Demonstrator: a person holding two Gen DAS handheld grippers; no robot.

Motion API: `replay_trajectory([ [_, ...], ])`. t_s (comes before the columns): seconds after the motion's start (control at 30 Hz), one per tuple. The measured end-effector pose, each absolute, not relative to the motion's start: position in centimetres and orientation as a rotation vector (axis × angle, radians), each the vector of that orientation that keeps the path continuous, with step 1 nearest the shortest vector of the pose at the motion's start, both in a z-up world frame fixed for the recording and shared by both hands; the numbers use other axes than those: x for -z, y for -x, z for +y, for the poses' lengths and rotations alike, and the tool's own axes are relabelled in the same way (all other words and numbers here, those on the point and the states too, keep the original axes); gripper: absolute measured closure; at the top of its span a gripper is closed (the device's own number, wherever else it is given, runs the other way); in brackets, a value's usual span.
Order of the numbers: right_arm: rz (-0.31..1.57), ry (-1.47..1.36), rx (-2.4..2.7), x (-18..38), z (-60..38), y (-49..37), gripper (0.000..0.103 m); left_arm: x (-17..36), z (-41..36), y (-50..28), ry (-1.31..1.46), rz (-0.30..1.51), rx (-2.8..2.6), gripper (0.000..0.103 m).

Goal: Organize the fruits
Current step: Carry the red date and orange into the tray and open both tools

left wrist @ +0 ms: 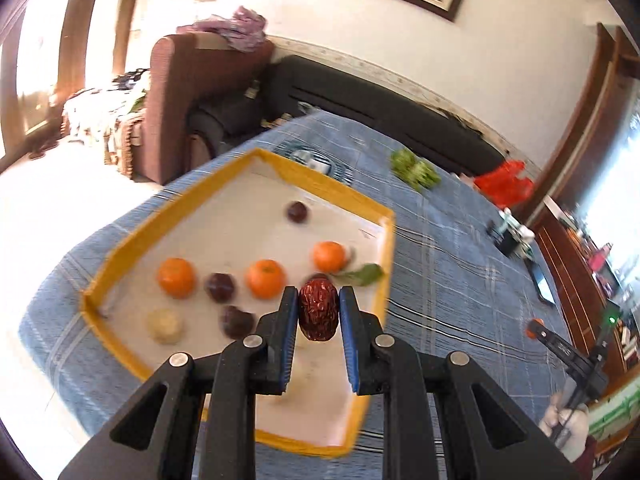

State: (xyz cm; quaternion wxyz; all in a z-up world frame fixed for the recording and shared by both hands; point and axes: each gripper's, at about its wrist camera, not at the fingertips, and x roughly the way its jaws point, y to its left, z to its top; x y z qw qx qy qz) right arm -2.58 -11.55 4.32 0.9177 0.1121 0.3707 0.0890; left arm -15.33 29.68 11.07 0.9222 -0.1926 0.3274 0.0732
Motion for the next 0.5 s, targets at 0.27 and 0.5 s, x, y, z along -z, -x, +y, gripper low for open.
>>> replay_trajectory([
  [0.27,0.763,-0.142,-0.44,-8.0,-1.2,5.0,0.064,-9.3,34.3,16.2,0.463,0.67,-0.23,0.083],
  [0.5,0.803,-0.049,-0.65,-8.6,9.0,6.7,0.064,-7.3,36.2,16.0,0.476,0.703,-0.273,0.083],
])
